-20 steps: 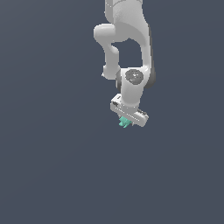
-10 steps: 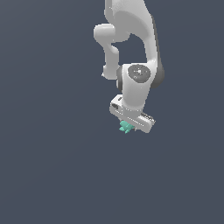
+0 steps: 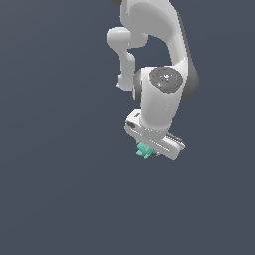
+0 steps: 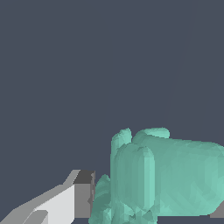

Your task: Pick up the object and move it to a goal position.

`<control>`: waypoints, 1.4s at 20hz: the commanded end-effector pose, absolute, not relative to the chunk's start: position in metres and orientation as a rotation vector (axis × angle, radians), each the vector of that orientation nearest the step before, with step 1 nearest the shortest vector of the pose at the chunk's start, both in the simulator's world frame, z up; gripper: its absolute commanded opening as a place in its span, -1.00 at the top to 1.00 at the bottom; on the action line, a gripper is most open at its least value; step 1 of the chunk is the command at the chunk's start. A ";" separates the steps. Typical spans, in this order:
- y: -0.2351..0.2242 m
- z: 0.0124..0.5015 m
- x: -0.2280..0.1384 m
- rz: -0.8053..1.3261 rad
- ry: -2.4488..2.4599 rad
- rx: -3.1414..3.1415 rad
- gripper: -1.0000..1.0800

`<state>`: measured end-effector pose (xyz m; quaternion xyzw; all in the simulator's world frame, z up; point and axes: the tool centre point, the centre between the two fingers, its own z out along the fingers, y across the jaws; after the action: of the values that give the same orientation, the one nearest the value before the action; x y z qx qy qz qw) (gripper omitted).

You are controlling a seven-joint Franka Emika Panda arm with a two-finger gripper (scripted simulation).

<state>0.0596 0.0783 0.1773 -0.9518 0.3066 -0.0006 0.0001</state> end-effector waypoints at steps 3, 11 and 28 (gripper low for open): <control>0.078 0.194 0.081 0.000 0.963 -2.991 1.00; 0.077 0.219 0.112 0.000 0.963 -2.991 1.00; 0.077 0.243 0.145 0.000 0.963 -2.991 1.00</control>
<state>0.1438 0.0772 0.2419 -0.9518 0.3066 -0.0001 -0.0002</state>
